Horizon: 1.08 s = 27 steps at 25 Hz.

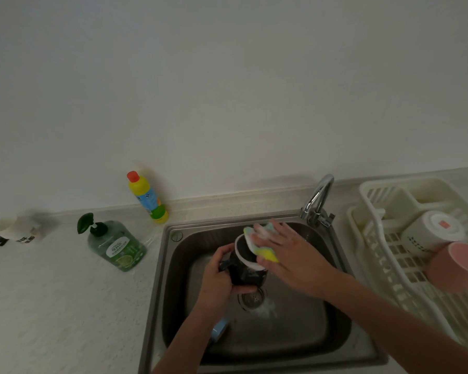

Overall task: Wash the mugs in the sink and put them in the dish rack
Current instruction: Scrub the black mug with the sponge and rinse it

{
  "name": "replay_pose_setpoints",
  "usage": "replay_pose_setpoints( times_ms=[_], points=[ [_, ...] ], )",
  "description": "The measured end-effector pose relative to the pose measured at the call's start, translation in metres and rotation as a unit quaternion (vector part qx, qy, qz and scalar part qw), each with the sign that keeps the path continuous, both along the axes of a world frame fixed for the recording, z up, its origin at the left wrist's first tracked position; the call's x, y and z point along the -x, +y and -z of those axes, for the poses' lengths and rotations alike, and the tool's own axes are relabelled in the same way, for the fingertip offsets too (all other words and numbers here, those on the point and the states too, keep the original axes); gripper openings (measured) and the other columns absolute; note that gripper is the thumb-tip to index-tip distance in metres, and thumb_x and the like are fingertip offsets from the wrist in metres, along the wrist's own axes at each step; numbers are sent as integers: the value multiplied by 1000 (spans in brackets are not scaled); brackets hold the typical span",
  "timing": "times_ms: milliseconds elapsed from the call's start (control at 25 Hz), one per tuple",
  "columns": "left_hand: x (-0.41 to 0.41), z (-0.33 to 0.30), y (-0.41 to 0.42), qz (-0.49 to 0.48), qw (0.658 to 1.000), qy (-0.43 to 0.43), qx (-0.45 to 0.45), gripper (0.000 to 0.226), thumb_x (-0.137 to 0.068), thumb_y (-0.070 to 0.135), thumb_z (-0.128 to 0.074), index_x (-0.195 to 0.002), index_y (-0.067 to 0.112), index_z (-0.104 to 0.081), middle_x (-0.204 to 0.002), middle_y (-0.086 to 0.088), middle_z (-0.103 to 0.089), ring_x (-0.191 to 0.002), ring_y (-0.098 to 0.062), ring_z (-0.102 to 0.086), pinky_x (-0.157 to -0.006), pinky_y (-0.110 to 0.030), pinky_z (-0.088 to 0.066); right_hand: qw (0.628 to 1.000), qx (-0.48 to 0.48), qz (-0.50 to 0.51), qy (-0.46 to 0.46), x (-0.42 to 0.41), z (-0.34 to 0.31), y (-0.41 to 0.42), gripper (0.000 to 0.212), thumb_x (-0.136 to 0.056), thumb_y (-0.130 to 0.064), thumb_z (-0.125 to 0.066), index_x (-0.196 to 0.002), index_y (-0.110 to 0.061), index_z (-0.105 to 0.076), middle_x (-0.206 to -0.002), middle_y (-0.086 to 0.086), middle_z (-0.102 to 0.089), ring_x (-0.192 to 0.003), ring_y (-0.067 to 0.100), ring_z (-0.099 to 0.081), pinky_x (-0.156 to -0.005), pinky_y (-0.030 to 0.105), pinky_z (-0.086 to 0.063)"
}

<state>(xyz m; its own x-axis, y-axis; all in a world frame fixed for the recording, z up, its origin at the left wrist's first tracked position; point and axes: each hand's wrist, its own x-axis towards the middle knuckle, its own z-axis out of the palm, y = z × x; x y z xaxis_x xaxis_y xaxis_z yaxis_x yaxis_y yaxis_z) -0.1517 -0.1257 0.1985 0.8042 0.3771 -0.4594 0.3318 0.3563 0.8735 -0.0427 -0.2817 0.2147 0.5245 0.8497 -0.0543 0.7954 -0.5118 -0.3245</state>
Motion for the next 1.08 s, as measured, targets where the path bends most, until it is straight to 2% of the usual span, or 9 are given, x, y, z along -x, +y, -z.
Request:
replay_pose_setpoints(
  times_ms=[160, 280, 360, 520, 680, 760, 880, 1000, 1080],
  points=[
    [2, 0, 2, 5, 1000, -7, 0, 42, -98, -10, -37, -121, 19, -59, -121, -14, -64, -98, -32, -71, -77, -58, -59, 998, -22, -46, 39, 17, -5, 5, 62, -98, -60, -20, -156, -41, -6, -163, -20, -3, -149, 7, 19, -120, 31, 9],
    [2, -3, -2, 14, 1000, -6, -5, 41, -99, -9, -36, -120, 18, -59, -114, -8, -66, -89, -24, -74, -77, -61, -57, 999, -24, 6, 29, 1, -7, 7, 59, -101, -59, -22, -156, -39, -12, -164, -15, -8, -150, 10, 12, -125, 41, -1],
    [3, -4, 3, 11, 1000, -5, -14, 40, -98, -8, -38, -119, 18, -61, -118, -10, -65, -92, -27, -73, -76, -61, -58, 998, -21, -3, 54, 6, -3, -6, 62, -97, -66, -18, -155, -43, -11, -163, -21, -4, -151, 9, 13, -125, 44, -8],
    [1, -5, -5, 11, 1000, -9, 5, 46, -98, -11, -36, -119, 22, -59, -111, -7, -68, -92, -26, -73, -73, -52, -61, 997, -48, -63, 22, 13, -11, 14, 59, -102, -54, -25, -157, -35, -12, -164, -13, -8, -151, 8, 11, -121, 26, 9],
    [2, -8, -1, 14, 1000, -13, -11, 41, -97, -10, -38, -120, 16, -60, -117, -9, -65, -88, -18, -74, -75, -59, -59, 997, -44, -3, 62, 0, -4, -2, 61, -98, -64, -19, -155, -41, -17, -163, -19, -11, -151, 8, 8, -125, 40, -7],
    [3, -7, 2, 7, 1000, -13, -5, 42, -97, -11, -38, -121, 16, -59, -119, -11, -64, -92, -21, -73, -77, -59, -58, 996, -35, -42, 69, 13, -3, -2, 59, -99, -61, -24, -155, -43, -13, -162, -23, -6, -149, 3, 15, -123, 36, -3],
    [0, -8, -3, 1, 1000, -14, 9, 41, -99, -9, -36, -121, 17, -59, -113, -9, -68, -91, -23, -74, -77, -58, -59, 996, -58, -52, 30, 6, -15, 15, 57, -104, -51, -27, -157, -33, -15, -163, -12, -10, -144, -3, 18, -122, 26, 10],
    [0, -10, 3, -7, 1000, -9, -8, 42, -98, -9, -37, -118, 18, -61, -116, -8, -66, -94, -26, -72, -75, -57, -60, 998, -51, -10, 47, 3, -12, -3, 57, -102, -57, -25, -155, -38, -19, -163, -16, -11, -147, 2, 14, -125, 35, -4],
    [1, -13, 6, -4, 1000, -15, -6, 44, -98, -10, -36, -118, 19, -61, -116, -9, -66, -95, -26, -72, -74, -52, -61, 995, -54, -39, 68, 18, -11, -3, 57, -100, -59, -25, -154, -43, -15, -162, -23, -7, -149, 2, 15, -122, 30, 0]
  ],
)
